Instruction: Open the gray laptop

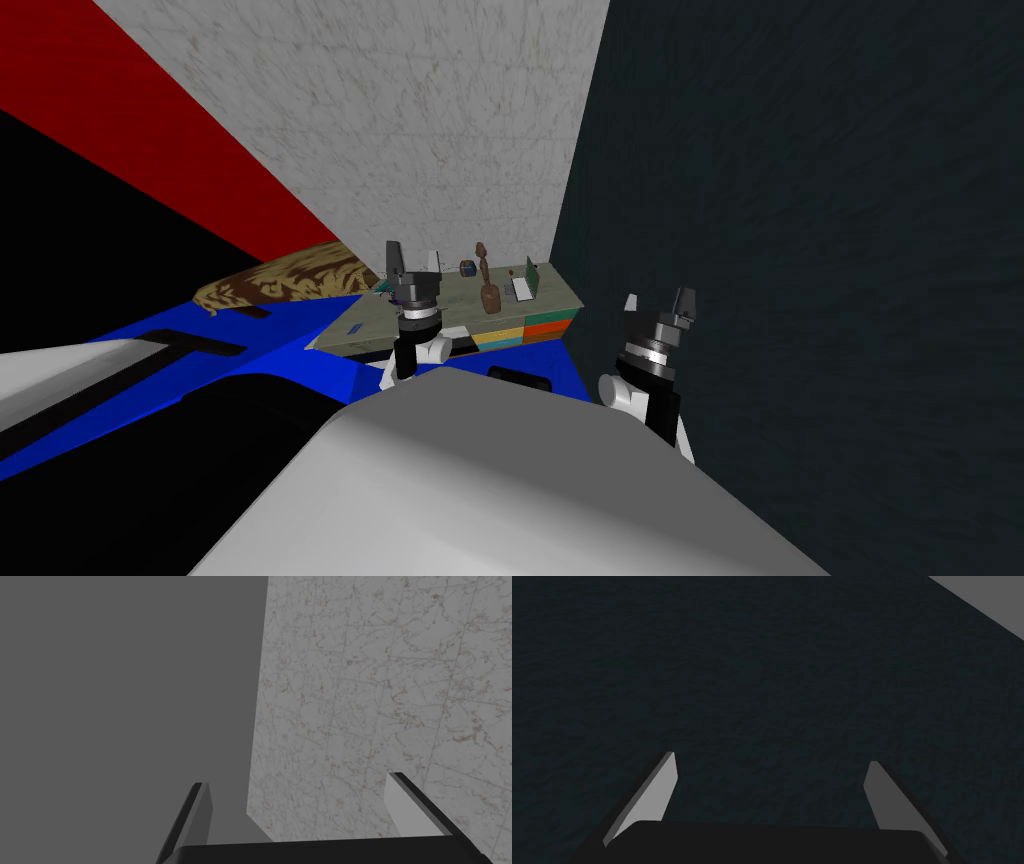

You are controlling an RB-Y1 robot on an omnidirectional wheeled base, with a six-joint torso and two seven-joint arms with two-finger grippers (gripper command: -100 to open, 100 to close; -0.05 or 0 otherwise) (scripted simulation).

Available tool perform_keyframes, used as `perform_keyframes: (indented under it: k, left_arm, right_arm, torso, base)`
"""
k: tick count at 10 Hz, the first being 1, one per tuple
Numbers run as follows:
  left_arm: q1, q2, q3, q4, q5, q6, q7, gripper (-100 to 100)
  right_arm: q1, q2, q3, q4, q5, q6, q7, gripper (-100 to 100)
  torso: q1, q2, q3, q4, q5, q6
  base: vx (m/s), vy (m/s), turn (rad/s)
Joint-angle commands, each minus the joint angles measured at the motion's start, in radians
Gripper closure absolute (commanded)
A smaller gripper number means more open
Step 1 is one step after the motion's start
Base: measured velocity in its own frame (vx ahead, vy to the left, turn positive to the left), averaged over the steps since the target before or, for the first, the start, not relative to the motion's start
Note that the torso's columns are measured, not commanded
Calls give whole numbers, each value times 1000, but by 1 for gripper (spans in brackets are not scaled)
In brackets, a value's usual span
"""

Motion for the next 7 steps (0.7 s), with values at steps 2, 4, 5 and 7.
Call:
perform_keyframes:
  k: [2,4,5,7]
  left_arm:
    - [0,0,0,0,0,0,0,0]
    - [0,0,0,0,0,0,0,0]
    - [0,0,0,0,0,0,0,0]
    - [0,0,0,0,0,0,0,0]
  right_arm:
    - [0,0,0,0,0,0,0,0]
    - [0,0,0,0,0,0,0,0]
    - [0,0,0,0,0,0,0,0]
    - [0,0,0,0,0,0,0,0]
  torso:
    - [0,104,-209,105,0,0]
    - [0,248,-497,248,0,0]
    - [0,322,-644,322,0,0]
    - [0,470,-939,470,0,0]
  base:
    - [0,0,0]
    - [0,0,0]
    - [0,0,0]
    - [0,0,0]
